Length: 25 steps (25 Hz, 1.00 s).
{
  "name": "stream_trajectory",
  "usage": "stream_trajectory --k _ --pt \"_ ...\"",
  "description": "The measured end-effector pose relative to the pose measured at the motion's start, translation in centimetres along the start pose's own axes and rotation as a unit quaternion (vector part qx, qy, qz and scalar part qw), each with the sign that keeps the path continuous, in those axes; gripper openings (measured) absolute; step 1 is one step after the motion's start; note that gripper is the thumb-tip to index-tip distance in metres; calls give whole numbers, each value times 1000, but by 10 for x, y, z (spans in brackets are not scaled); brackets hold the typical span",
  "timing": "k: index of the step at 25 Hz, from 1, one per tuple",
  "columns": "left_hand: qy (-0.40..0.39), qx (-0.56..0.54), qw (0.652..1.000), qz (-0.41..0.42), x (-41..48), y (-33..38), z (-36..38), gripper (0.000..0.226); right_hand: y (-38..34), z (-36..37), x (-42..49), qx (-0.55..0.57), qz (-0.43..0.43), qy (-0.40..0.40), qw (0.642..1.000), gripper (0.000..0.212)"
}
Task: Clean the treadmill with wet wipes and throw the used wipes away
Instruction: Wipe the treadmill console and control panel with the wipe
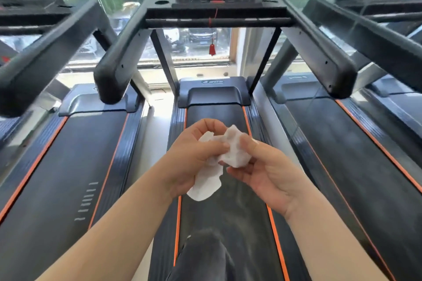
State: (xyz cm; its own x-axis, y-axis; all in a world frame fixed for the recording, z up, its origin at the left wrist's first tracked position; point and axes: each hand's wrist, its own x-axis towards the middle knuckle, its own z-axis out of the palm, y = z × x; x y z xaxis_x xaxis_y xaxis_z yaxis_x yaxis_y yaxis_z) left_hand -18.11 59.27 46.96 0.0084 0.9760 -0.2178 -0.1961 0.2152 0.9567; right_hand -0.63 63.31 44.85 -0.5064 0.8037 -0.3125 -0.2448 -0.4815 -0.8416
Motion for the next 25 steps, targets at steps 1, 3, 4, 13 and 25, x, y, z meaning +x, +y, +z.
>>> stream_trajectory --k 1,3,4,13,25 --pt "3 5 1000 2 24 7 -8 23 -10 2 27 3 -14 -9 1000 43" --pt "28 19 999 10 78 28 -27 22 -38 10 86 -3 -51 -10 999 44" --pt "52 26 998 10 103 44 -39 23 -57 17 115 -8 -64 -3 998 44" --pt "116 27 992 -44 279 253 -105 39 -258 68 299 -117 -57 184 974 28" --pt "94 89 991 36 510 391 -64 30 -429 35 476 -195 -137 211 948 29"
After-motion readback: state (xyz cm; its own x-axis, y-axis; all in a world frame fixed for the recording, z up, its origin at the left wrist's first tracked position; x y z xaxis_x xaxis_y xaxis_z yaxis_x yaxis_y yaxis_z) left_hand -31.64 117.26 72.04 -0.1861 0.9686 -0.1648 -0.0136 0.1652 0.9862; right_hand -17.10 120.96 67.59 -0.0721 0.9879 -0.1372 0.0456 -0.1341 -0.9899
